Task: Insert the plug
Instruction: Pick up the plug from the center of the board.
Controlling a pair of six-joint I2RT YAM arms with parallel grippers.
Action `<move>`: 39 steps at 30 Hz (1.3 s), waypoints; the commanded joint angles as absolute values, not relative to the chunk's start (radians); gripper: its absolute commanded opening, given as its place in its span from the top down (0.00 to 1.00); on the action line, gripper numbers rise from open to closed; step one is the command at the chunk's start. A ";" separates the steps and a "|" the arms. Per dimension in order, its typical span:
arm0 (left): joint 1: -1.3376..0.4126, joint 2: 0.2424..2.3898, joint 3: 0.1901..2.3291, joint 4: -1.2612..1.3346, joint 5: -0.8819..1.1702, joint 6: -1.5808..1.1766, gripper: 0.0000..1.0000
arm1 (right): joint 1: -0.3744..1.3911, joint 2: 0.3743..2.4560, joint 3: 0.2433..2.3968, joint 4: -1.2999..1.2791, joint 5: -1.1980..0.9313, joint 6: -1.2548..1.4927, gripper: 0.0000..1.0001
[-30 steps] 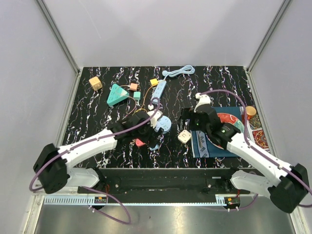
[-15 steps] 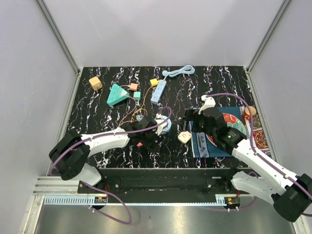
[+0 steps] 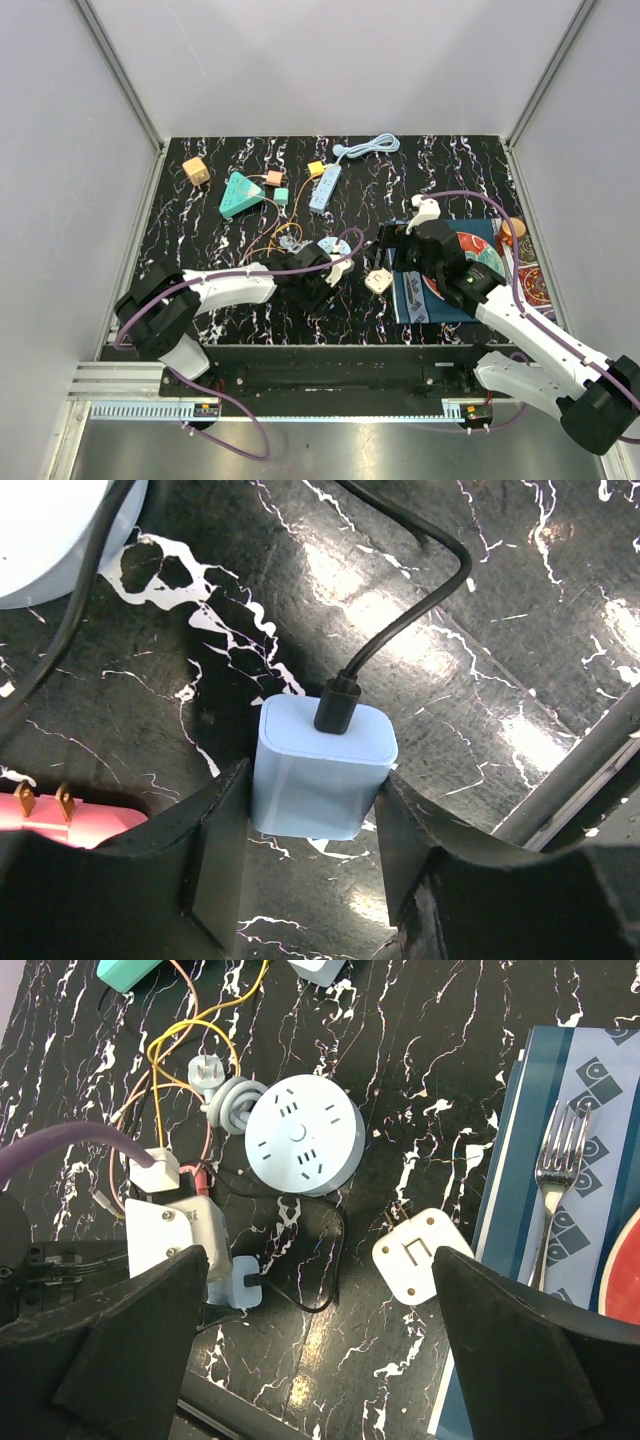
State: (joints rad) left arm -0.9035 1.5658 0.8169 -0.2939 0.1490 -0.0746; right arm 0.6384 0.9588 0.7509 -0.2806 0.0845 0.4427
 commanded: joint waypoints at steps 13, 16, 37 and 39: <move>-0.922 1.257 0.775 -0.201 0.081 -0.100 0.88 | 0.630 0.999 0.879 -0.365 -0.046 0.517 0.05; -0.922 1.175 0.755 -0.164 0.084 -0.095 0.88 | 0.630 1.031 0.926 -0.376 -0.168 0.528 0.06; -0.959 1.081 0.810 -0.132 0.080 -0.045 0.90 | 0.638 1.325 1.062 -0.364 -0.517 0.610 0.38; -0.959 1.085 0.815 -0.132 0.065 -0.040 0.90 | 0.643 1.335 1.058 -0.348 -0.544 0.612 0.39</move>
